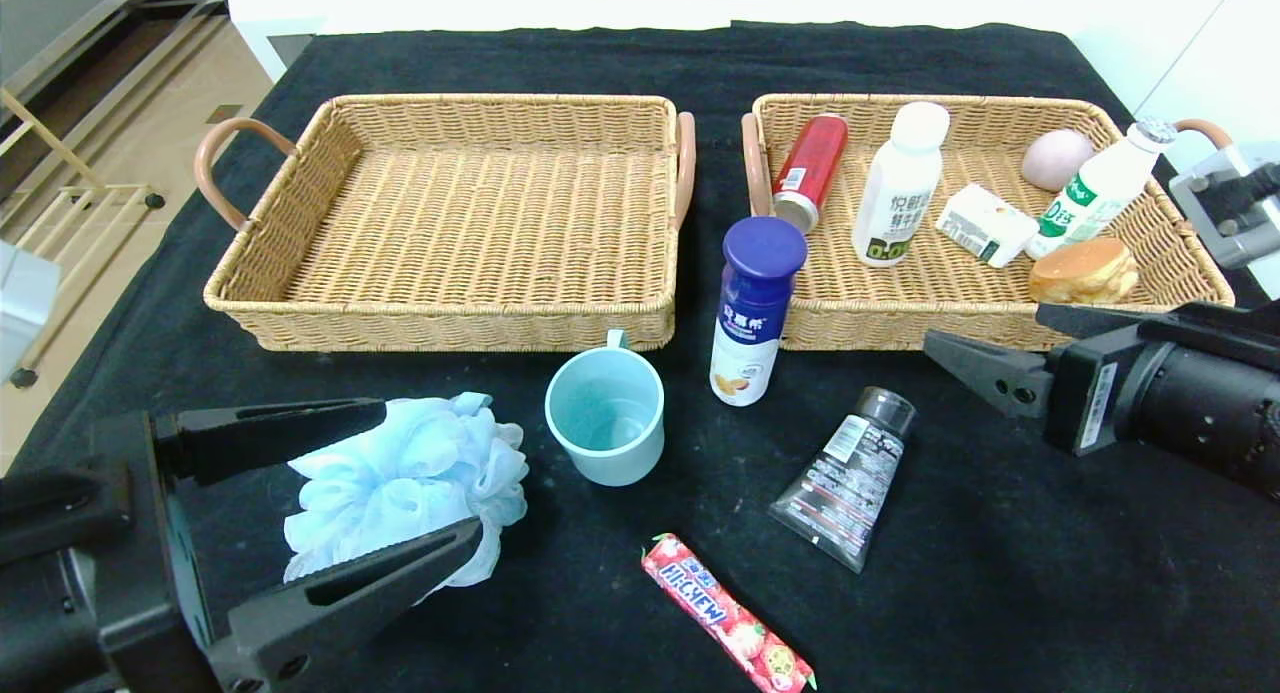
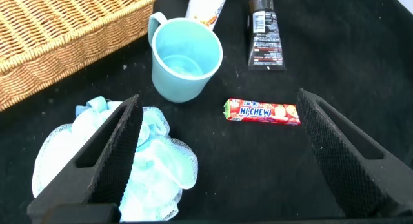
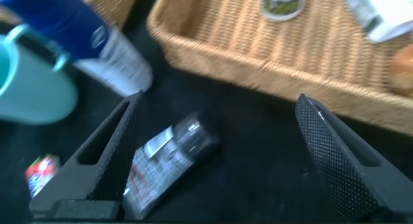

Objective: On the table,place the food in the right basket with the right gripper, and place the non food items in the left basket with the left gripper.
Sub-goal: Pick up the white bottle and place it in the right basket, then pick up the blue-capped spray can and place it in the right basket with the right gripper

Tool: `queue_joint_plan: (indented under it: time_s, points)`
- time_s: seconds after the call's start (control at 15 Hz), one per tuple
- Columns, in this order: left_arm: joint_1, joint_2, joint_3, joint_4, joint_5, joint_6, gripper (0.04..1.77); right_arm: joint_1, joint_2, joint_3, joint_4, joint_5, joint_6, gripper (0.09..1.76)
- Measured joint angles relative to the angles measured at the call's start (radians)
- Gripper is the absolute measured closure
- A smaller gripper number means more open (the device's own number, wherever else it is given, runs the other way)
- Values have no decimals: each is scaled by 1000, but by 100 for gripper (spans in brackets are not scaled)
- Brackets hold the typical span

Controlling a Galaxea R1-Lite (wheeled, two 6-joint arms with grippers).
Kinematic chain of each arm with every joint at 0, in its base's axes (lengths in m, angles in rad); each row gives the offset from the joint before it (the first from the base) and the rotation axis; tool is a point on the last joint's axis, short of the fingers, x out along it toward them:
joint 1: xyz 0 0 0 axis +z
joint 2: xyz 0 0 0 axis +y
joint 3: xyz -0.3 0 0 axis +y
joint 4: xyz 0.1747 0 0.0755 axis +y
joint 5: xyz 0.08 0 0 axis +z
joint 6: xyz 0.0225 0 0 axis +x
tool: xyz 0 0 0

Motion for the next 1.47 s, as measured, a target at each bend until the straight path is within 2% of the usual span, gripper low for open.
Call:
queue_joint_plan:
  time_s: [0.33,0.67,1.47]
  points:
    - [0,-10,-2,1,0,9,9,74,-24,58,-5,61,-1,15]
    - [0,-23,-5,1,1,12,9,143,21,56,-70,61,-14,15]
    - [1,-40,-10,0,0,19,9,250,289,-133,-173,7,-36,15]
